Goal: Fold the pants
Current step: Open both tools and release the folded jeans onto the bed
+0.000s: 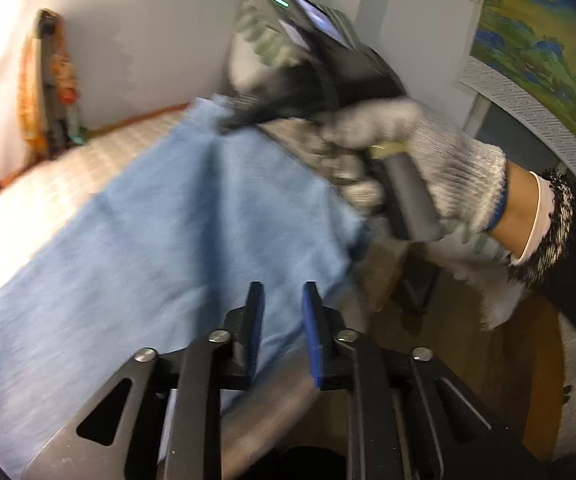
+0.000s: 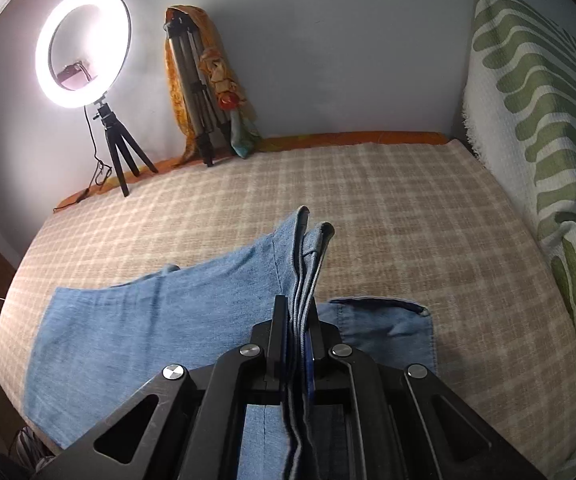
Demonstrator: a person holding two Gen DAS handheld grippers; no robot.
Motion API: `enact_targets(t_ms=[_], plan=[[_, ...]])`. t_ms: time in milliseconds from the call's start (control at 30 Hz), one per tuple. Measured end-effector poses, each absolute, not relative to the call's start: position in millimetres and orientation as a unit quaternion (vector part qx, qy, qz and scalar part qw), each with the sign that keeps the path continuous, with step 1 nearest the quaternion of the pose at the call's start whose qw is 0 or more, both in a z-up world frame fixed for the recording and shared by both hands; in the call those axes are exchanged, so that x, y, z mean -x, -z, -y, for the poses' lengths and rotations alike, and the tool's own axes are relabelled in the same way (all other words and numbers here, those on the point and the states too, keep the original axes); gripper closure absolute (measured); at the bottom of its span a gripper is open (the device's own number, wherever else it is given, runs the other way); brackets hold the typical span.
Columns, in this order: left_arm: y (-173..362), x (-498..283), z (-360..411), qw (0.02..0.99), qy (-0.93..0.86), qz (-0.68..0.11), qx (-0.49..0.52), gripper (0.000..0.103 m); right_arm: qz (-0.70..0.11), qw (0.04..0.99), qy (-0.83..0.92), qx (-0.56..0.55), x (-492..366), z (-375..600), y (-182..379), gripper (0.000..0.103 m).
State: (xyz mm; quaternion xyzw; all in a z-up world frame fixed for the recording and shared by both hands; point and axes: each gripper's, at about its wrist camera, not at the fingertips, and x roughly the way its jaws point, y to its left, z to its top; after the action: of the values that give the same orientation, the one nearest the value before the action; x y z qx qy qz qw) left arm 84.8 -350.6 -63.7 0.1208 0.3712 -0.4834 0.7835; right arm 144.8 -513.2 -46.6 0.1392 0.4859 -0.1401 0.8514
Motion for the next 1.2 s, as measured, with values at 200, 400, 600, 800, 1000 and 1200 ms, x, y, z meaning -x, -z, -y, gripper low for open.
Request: enact_targets(t_ms=[200, 400, 600, 800, 1000, 1200], plan=[[50, -118, 260, 0.833, 0.402, -0.356, -0.134, 0.08, -0.492, 0.847, 0.147, -0.14, -140, 519, 59, 0.099], [58, -138, 178, 0.862, 0.305, -0.368, -0.167, 0.08, -0.507, 0.839, 0.153, -0.126, -151, 524, 81, 0.099], [96, -135, 147, 0.849, 0.277, -0.402, -0.203, 0.08, -0.527, 0.828, 0.158, -0.108, -154, 527, 103, 0.099], [111, -134, 141, 0.839, 0.268, -0.43, -0.198, 0.079, -0.531, 0.824, 0.177, -0.092, -153, 526, 104, 0.086], [112, -131, 142, 0.842, 0.269, -0.429, -0.189, 0.079, -0.495, 0.839, 0.216, -0.066, -148, 514, 69, 0.071], [114, -132, 136, 0.842, 0.274, -0.432, -0.171, 0.079, -0.46, 0.872, 0.141, -0.089, -155, 458, 35, 0.067]])
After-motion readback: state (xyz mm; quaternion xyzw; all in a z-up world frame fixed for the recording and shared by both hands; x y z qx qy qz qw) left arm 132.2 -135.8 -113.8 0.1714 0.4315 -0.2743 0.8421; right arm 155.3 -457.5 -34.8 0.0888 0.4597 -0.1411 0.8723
